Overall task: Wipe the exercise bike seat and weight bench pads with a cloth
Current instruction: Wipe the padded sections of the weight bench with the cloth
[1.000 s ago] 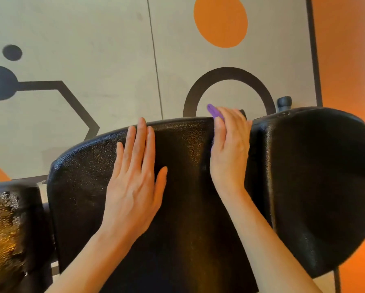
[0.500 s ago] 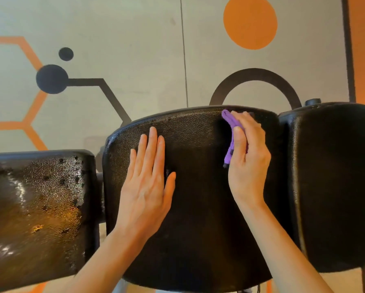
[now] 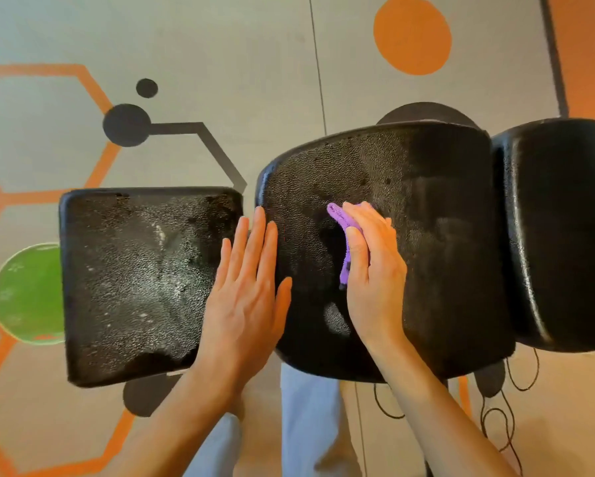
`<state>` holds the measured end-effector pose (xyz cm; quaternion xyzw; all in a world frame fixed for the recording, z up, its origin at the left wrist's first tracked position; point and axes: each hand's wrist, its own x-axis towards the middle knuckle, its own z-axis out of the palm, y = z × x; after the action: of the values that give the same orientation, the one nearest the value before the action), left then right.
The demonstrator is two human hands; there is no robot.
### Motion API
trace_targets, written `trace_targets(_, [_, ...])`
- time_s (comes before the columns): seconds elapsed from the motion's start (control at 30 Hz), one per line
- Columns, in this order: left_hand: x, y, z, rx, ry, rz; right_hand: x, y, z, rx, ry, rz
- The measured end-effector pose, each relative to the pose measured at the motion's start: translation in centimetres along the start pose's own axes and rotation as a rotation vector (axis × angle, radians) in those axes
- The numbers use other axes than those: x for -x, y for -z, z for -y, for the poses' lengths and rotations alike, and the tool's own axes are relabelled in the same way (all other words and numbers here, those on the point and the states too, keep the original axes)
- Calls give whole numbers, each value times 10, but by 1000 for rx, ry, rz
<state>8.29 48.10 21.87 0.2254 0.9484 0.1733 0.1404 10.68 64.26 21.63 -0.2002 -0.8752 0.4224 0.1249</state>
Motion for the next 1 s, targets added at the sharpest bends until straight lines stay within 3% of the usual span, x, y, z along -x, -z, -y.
trace_targets(0.33, [57,26,86,-52,-30,-13,58,-73,55,-79,-38,9])
trace_targets(0.47, [53,29,118,-78,-24,-31,60,-114,63,-165,-166,-32])
trace_targets(0.6, [45,32,148,-106,-44,-40,54,-154,57,-61,-177,-16])
trace_targets(0.77, [43,29,168,-105,-76,-25,103,-160,46,265,-57,81])
trace_targets(0.9, [43,28,169,-92,-74,-34,168,-146,44,300,-55,113])
trace_targets(1.0, [42,28,170,-89,-80,-33,130,-149,48,313,-50,152])
